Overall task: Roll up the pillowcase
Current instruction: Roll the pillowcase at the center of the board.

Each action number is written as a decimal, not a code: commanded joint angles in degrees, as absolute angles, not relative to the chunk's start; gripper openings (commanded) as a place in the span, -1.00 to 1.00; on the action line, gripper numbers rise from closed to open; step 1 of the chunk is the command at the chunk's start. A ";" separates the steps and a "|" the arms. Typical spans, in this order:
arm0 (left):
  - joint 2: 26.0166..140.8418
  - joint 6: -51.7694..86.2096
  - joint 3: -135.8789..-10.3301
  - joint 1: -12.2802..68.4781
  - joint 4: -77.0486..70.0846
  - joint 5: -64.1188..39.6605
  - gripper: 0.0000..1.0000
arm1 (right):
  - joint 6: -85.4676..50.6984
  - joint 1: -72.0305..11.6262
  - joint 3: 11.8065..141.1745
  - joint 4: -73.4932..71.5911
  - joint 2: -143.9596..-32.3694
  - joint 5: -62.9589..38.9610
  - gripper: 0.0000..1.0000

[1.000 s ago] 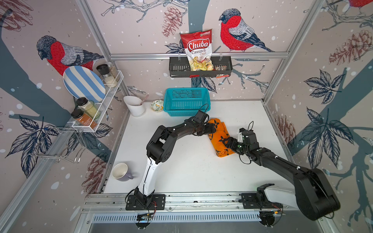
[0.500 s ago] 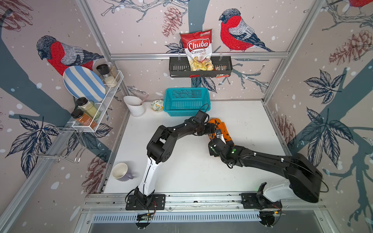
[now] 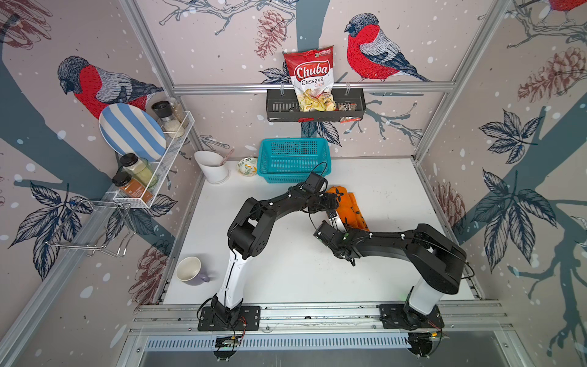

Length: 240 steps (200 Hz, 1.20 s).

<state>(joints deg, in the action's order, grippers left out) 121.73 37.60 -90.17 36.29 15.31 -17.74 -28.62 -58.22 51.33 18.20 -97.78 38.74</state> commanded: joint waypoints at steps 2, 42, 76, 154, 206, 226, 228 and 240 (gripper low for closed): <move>117.01 35.41 -88.49 34.81 17.39 -15.57 0.83 | -31.96 -58.47 51.54 13.55 -95.67 21.18 -0.81; 109.82 35.97 -82.03 31.92 15.57 -15.20 0.86 | -37.06 -52.14 44.55 2.08 -88.53 5.11 -0.79; 108.93 38.88 -77.69 31.59 11.31 -17.84 0.87 | -43.69 -38.87 31.28 -11.90 -81.26 -12.64 -0.77; 111.08 52.04 -69.78 33.98 -8.99 -26.97 0.88 | -49.39 -13.92 20.46 -22.89 -82.50 -37.87 -0.73; 117.47 58.05 -68.37 37.23 -22.60 -31.92 0.88 | -46.52 -12.04 21.24 -19.03 -82.92 -38.04 -0.69; 119.96 58.63 -68.81 38.26 -26.17 -33.35 0.92 | -45.55 -12.12 21.53 -17.75 -83.13 -37.57 -0.68; 120.19 58.62 -68.84 38.35 -26.52 -33.36 0.91 | -45.54 -12.13 21.53 -17.67 -83.14 -37.60 -0.68; 121.61 59.16 -69.05 38.89 -28.91 -33.90 0.93 | -45.31 -12.18 21.53 -17.45 -83.29 -37.62 -0.67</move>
<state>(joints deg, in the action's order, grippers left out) 119.50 57.32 -68.47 37.85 -20.49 -30.65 -47.31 -11.99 21.65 -26.04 -82.72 -39.35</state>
